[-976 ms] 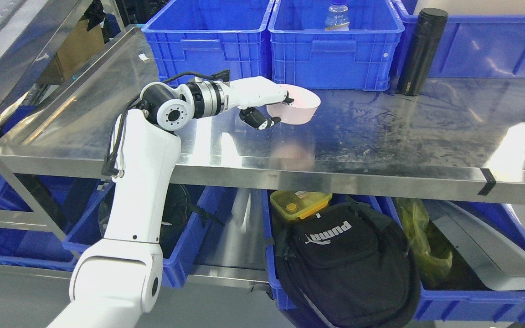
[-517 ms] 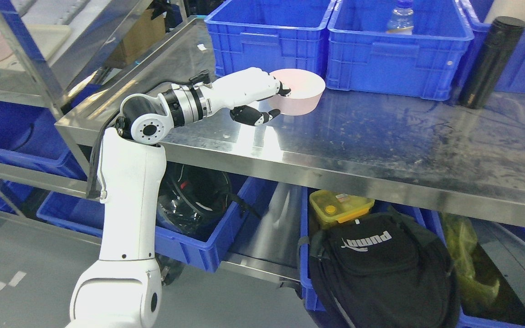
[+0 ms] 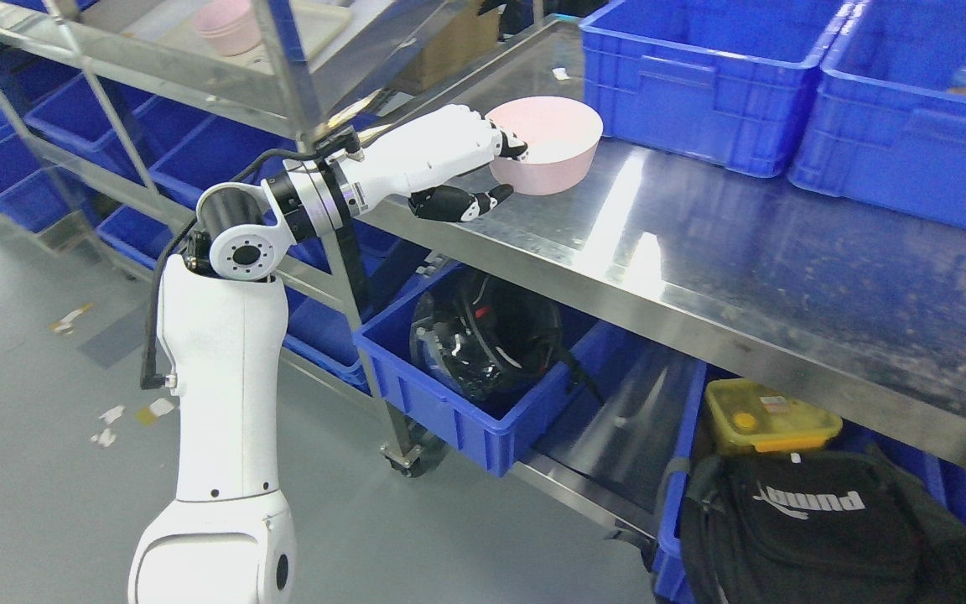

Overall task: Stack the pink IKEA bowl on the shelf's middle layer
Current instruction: 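Hold the pink bowl raised in the left hand while the robot turns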

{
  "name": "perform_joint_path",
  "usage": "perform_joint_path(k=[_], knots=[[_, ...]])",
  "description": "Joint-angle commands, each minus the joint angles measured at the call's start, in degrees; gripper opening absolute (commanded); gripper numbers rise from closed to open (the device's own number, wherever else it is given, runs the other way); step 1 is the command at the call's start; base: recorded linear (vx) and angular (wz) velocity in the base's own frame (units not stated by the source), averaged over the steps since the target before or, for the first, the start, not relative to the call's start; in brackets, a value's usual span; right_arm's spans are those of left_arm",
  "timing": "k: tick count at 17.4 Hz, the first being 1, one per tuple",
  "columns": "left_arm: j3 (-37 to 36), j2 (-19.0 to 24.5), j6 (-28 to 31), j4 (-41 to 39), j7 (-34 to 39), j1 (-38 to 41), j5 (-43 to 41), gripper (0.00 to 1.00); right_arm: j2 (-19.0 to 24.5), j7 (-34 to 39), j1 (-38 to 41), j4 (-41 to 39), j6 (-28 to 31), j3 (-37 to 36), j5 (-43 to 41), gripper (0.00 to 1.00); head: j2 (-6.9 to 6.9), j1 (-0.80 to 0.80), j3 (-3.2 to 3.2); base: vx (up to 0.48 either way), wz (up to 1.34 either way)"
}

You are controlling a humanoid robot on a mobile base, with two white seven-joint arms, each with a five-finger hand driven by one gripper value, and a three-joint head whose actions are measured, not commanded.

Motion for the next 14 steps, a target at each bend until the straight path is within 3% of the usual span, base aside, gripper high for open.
perform_joint_path(k=[1,14], knots=[[1.4,1.0,0.0,-3.4,0.1,1.0,1.2,0.0,-1.0,0.0,1.2,-1.0,0.0,0.0,0.0,1.0,0.0,0.0,0.0,-0.033,0.6],[1.5,1.0,0.0,-3.9,0.1,1.6,1.3,0.01,-1.0,0.0,1.2,-1.0,0.0,0.0,0.0,1.0,0.02,0.0,0.0,-0.059,0.91]])
